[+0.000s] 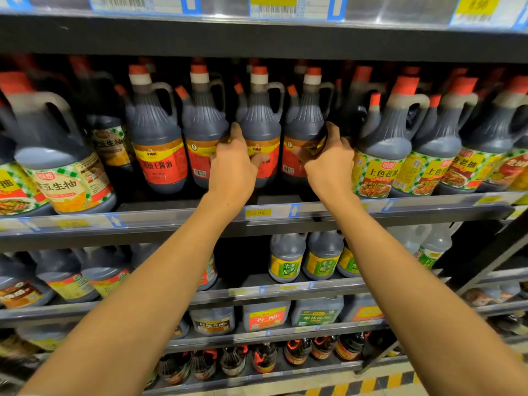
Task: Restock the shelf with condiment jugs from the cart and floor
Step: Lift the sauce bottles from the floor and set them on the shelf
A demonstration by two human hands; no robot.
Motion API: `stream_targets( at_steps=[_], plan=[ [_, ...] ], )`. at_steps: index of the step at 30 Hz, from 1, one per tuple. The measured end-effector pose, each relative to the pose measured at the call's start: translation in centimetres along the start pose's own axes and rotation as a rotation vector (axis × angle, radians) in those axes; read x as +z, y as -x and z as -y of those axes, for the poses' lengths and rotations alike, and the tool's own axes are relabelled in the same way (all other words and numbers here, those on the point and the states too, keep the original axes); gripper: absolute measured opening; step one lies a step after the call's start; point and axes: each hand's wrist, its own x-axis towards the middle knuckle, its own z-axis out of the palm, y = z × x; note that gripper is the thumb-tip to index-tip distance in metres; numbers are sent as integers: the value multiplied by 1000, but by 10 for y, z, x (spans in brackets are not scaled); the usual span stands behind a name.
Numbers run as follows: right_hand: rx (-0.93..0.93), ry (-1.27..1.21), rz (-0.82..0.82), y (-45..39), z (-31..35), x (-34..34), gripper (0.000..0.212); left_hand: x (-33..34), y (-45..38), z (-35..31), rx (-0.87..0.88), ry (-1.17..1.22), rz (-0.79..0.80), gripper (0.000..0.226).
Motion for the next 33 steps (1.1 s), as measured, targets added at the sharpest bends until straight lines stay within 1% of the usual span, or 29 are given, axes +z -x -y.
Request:
stream_targets(
  at_steps=[6,11,17,25,33],
  plan=[
    [-12,0,29,-4,-3,0,75,1,-7,10,-10,-18,56,89],
    [-13,10,40,-6,-5,-2,77,1,-11,12,-14,10,64,89],
    [-17,2,64,-6,-4,-3,77,6,-18,14,-60,22,82,91],
    [-36,-1,65,-7,-7,-5,75,13,-20,12,-70,38,47,89],
    [-10,12,86,-10,-8,-2,75,17,-21,16,-73,28,11,90]
  ],
)
